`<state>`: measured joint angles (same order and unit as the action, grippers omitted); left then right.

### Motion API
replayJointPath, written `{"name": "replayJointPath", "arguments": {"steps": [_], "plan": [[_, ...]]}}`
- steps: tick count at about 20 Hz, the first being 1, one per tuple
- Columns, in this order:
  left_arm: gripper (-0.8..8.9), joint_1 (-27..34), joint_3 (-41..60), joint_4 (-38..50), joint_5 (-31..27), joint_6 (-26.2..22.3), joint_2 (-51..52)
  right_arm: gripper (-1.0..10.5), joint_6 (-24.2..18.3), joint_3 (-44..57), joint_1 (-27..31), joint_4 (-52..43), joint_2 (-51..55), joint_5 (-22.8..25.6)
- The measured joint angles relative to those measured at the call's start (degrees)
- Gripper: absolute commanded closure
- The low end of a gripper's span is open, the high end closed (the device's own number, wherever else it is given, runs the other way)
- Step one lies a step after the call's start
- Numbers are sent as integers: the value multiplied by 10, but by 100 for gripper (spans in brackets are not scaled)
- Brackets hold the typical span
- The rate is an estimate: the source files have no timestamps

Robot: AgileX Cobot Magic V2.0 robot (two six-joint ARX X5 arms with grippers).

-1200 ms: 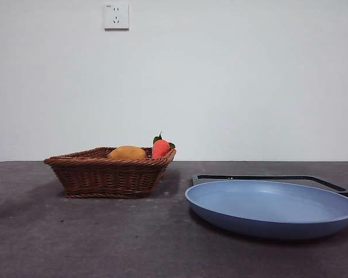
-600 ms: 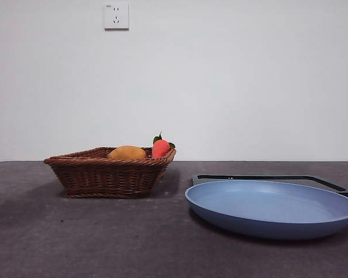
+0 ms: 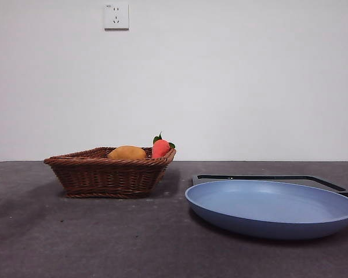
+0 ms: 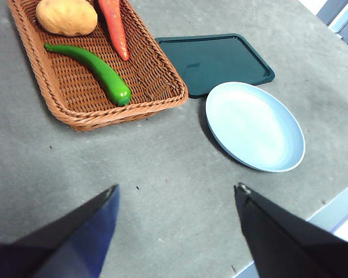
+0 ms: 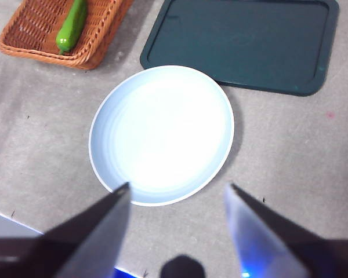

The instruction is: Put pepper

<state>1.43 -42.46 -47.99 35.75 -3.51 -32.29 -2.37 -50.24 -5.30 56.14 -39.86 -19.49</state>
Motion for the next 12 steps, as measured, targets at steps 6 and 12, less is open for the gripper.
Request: {"name": "replayJointPath", "arguments": {"steps": [6,12], "plan": [[450,0,0,0,0,3,0,623,12,0,0,-5,-47,0],[450,0,0,0,1,5,0,623,28,0,-2,-58,-176,0]]}}
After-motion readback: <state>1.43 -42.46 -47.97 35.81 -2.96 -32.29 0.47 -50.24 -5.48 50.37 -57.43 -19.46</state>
